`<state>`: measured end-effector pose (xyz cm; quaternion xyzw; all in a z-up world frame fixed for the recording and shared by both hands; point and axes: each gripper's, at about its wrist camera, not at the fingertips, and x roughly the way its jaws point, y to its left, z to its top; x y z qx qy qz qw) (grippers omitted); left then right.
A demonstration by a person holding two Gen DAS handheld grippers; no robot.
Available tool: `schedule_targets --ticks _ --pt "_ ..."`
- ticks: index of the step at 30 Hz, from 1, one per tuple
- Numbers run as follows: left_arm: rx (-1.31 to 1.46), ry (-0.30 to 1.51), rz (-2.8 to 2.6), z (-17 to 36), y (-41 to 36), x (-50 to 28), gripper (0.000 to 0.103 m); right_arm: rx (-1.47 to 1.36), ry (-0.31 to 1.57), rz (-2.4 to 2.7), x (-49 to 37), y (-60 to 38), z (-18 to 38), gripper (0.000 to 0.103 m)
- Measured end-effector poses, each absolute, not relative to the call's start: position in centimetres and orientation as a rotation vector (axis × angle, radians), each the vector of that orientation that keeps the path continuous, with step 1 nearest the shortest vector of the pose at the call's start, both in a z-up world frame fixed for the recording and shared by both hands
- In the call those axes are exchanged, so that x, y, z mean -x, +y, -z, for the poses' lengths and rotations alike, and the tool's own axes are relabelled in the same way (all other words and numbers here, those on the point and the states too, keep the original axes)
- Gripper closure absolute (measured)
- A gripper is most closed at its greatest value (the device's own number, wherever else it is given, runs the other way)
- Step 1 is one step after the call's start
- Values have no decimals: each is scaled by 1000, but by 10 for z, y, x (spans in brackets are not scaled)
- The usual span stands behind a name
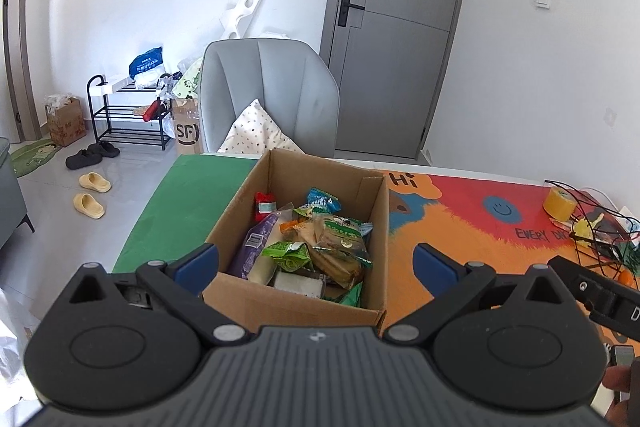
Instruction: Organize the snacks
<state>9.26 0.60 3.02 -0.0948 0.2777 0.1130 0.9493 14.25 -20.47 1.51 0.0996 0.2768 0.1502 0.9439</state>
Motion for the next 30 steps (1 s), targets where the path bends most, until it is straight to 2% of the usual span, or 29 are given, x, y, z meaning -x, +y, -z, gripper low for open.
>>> schedule_targets --ticks 30 --pt "21 574 -150 -45 -13 -30 0 -82 576 -310 -72 -229 -40 0"
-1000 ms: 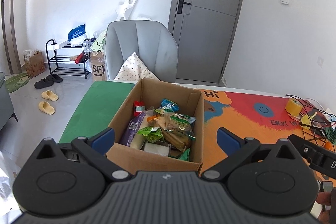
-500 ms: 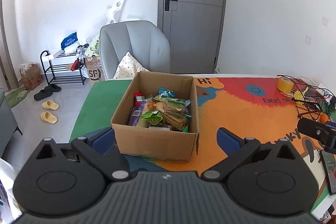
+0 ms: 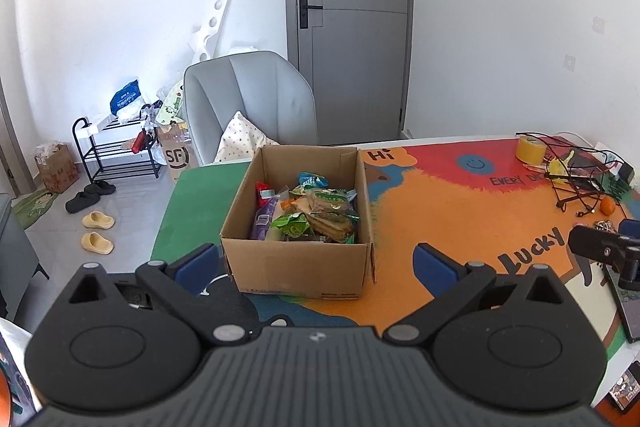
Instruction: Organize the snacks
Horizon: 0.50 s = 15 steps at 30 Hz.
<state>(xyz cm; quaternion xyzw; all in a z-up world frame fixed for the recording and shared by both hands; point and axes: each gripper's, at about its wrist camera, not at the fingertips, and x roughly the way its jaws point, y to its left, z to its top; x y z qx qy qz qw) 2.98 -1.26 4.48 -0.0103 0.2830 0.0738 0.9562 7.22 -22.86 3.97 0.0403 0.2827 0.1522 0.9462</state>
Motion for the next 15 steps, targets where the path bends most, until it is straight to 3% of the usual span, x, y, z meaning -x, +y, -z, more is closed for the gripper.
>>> schedule_targets --ticks 15 --pt "42 578 -134 -44 -7 -31 0 -75 582 -309 -72 -226 -40 0"
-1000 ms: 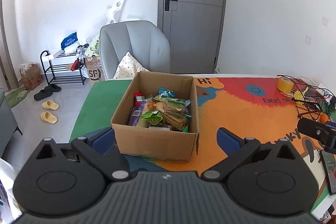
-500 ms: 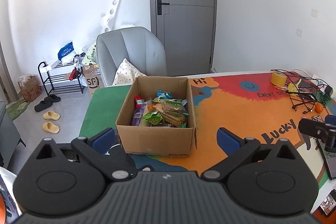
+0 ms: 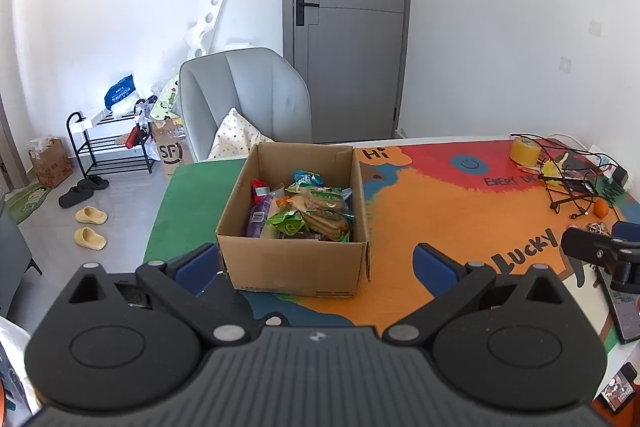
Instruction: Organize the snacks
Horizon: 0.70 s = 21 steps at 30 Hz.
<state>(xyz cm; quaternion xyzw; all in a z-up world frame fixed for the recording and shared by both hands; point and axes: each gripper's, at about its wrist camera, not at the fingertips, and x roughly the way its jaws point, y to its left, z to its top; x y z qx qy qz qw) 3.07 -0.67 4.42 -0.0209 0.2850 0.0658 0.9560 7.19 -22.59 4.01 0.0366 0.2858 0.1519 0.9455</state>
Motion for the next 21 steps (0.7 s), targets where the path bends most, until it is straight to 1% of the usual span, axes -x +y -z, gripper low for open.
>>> schedule_targets --ticks 21 --pt "50 588 -130 -43 -5 -31 0 -71 592 -310 -72 -223 -39 0"
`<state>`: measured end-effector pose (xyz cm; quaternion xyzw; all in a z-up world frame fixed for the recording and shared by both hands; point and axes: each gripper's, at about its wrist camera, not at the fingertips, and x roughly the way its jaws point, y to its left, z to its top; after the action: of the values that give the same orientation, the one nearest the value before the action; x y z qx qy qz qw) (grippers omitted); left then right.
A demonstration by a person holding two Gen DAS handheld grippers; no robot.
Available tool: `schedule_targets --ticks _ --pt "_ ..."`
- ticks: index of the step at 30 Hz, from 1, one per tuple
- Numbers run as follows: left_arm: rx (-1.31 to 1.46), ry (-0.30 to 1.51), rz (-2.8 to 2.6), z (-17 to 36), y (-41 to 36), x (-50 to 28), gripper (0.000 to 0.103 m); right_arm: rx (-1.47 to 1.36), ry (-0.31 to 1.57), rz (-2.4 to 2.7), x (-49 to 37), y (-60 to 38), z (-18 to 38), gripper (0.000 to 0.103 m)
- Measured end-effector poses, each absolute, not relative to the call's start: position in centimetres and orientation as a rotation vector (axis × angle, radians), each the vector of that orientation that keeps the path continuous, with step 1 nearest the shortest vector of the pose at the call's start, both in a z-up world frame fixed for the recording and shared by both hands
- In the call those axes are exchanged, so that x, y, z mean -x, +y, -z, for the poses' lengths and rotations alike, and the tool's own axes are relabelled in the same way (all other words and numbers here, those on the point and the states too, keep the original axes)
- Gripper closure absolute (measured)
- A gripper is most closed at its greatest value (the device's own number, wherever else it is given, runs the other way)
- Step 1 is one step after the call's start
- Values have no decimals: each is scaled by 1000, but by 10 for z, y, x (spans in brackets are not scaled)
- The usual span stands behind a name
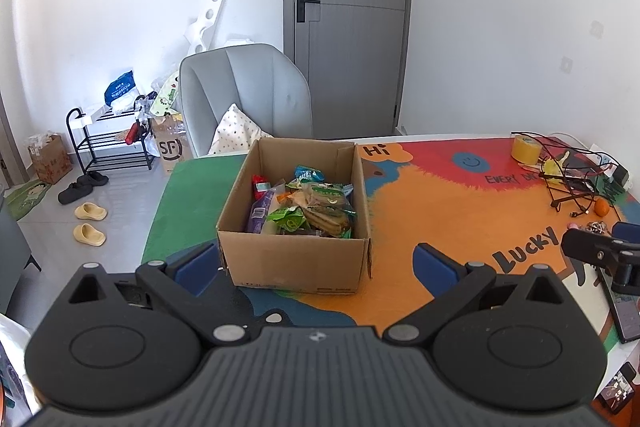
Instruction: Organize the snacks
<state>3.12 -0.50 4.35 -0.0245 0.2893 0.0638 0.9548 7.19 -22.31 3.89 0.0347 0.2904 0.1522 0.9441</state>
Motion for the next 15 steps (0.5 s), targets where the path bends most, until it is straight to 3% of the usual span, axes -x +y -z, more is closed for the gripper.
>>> schedule_targets --ticks 15 --pt "62 598 -127 -40 -1 -33 0 -68 606 -320 -74 -223 -39 0"
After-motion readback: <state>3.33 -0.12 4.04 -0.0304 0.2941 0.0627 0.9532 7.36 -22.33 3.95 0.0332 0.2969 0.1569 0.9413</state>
